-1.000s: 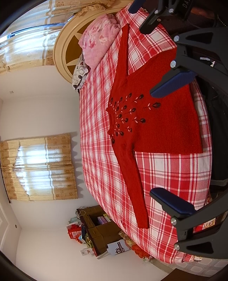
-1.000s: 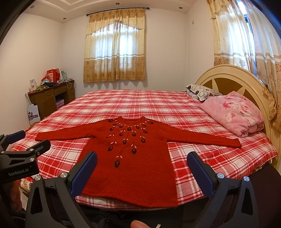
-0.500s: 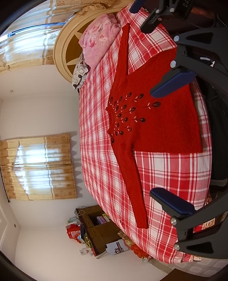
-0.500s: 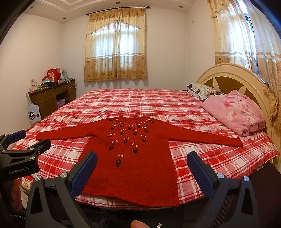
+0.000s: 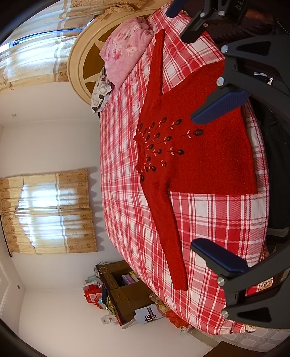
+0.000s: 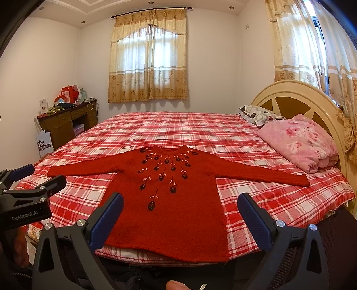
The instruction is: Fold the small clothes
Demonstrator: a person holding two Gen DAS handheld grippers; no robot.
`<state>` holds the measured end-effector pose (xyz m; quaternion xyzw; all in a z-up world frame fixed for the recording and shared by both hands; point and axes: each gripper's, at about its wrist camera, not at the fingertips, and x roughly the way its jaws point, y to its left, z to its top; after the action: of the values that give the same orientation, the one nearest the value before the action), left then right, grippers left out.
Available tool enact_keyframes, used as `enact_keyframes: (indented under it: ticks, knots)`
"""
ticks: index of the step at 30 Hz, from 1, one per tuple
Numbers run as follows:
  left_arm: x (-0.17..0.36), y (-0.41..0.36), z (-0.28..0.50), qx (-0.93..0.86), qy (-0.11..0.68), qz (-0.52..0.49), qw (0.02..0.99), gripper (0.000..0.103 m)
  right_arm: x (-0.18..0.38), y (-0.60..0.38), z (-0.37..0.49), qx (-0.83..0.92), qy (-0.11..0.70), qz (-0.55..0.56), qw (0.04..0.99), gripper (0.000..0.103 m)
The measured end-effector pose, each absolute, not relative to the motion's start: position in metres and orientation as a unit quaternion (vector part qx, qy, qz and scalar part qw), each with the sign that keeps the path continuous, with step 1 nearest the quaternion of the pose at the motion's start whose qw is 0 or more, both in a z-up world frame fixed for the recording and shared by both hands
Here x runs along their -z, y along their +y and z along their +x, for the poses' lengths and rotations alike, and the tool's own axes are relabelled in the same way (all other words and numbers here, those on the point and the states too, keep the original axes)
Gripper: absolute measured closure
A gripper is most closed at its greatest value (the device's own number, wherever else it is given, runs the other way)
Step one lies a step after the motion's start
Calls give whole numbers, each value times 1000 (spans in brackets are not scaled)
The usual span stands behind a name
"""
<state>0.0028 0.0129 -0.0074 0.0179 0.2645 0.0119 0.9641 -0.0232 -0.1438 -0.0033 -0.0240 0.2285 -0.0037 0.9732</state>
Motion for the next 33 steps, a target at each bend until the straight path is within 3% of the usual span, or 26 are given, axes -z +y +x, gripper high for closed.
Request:
enact_keyframes:
  ticks: [18, 33]
  knots:
    - [20, 12, 19, -13, 282, 20, 959, 0, 33, -163, 11, -53, 271, 14, 961, 1]
    - [54, 7, 86, 8, 311, 42, 949, 0, 78, -226, 77, -1, 326, 28, 945, 1]
